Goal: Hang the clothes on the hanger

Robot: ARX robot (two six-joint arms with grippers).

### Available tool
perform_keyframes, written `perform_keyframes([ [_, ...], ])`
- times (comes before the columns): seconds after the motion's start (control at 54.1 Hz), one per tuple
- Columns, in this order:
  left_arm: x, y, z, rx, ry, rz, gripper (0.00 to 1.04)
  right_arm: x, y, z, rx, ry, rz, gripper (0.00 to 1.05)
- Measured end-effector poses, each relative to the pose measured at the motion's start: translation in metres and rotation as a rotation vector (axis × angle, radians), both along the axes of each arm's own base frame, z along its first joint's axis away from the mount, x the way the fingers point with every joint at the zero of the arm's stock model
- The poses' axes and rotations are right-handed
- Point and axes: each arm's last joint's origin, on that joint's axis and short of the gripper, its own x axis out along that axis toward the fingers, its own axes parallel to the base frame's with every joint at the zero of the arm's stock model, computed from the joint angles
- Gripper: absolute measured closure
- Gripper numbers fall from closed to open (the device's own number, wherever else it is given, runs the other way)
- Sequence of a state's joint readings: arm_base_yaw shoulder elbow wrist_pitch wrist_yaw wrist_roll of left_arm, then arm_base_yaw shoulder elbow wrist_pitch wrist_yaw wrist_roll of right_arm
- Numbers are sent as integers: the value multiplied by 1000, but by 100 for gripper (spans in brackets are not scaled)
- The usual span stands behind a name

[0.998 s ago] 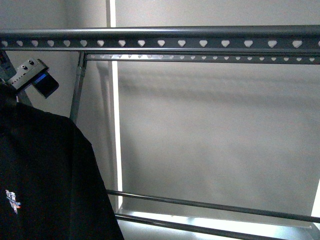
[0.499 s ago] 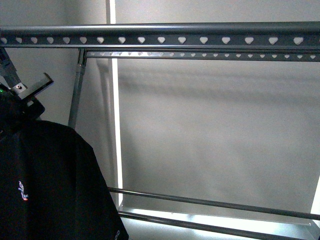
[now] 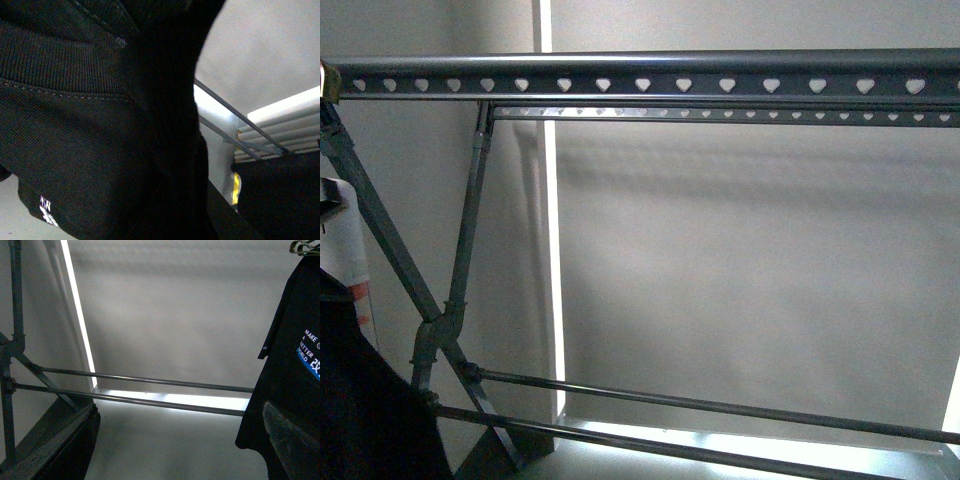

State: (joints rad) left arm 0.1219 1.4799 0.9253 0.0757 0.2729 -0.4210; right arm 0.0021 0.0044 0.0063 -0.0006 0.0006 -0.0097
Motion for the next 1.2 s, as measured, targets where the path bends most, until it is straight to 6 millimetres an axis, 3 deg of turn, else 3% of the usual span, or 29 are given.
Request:
perform_keyframes([
  [0.166,-23,1,10,27,-2,-210,101,0,0,0,0,0,0,7],
  [0.259,-43,-7,14,90,6,-516,101,0,0,0,0,0,1,7],
  [0.37,-47,-14,21,265,-6,-699,101,0,0,0,0,0,1,7],
  [0.61,-19,-32,54,735,-215,-904,101,0,0,0,0,0,1,7],
  [0.813,22,-72,79,1205,-536,-1061,101,0,0,0,0,0,1,7],
  [1.109,33,-116,89,1363,-874,-1266,101,0,0,0,0,0,1,7],
  [1.201,43,-132,90,1501,-1013,-1325,101,0,0,0,0,0,1,7],
])
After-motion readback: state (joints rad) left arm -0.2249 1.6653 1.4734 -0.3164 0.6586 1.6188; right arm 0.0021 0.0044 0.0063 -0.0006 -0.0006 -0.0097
